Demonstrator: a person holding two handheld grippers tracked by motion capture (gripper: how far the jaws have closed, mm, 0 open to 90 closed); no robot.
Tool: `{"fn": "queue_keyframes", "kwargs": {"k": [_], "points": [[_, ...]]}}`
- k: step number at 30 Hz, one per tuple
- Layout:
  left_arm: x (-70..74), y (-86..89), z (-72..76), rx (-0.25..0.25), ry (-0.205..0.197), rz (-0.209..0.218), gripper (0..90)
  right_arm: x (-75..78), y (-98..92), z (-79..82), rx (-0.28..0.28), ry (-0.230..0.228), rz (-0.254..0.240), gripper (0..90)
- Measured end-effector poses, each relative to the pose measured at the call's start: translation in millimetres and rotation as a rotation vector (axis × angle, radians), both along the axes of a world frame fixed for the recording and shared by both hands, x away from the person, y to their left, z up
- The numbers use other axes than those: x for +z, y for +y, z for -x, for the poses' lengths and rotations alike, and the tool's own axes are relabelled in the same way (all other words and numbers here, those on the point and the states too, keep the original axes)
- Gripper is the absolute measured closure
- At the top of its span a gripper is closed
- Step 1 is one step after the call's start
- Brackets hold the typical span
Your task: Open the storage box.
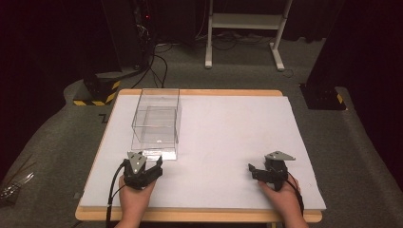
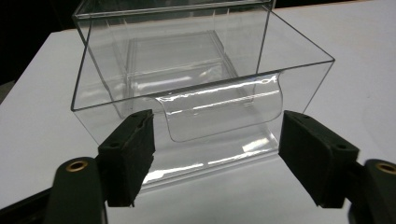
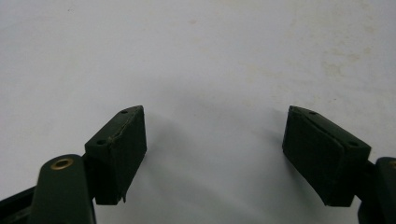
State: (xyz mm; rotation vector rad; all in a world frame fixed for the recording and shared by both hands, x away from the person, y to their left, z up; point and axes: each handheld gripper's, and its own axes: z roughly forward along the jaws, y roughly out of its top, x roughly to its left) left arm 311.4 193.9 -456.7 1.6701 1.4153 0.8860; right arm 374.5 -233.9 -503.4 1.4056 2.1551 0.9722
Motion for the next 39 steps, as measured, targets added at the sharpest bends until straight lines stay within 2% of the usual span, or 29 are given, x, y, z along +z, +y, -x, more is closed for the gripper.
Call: {"fn": "queue_keyframes", "kwargs": {"k": [4, 7, 10, 16, 20, 27, 36, 39], "points": [[-3.9, -5.8, -6.0, 0.036, 0.009, -0.018, 23.1, 0.0, -0.1, 0.0, 0.001, 0.0, -0.001, 21.5], [-6.3, -9.5, -8.6, 0.033, 0.024, -0.019, 23.1, 0.0, -0.3, -0.1, 0.001, 0.0, -0.002, 21.5], [-6.6, -10.7, -9.7, 0.034, 0.021, -0.009, 23.4, 0.1, -0.3, 0.0, 0.0, 0.001, -0.003, 21.5], [-3.5, -5.2, -9.1, 0.029, 0.012, 0.022, 32.7, 0.0, -0.2, -0.1, 0.001, 0.0, -0.002, 21.5], [-3.8, -3.6, -9.1, 0.022, 0.015, 0.024, 33.4, 0.0, -0.1, 0.0, 0.001, 0.0, -0.002, 21.5], [-4.7, 0.2, -2.8, 0.005, 0.028, 0.021, 33.8, 0.0, -0.2, 0.0, 0.001, 0.0, -0.002, 21.5], [-4.6, 9.4, 12.5, -0.048, 0.055, 0.013, 33.9, 0.0, 0.1, 0.0, 0.001, 0.0, 0.001, 21.5], [-6.1, 10.8, 16.9, -0.056, 0.049, 0.009, 34.0, 0.0, 0.1, 0.0, 0.002, -0.001, 0.004, 21.5]]}}
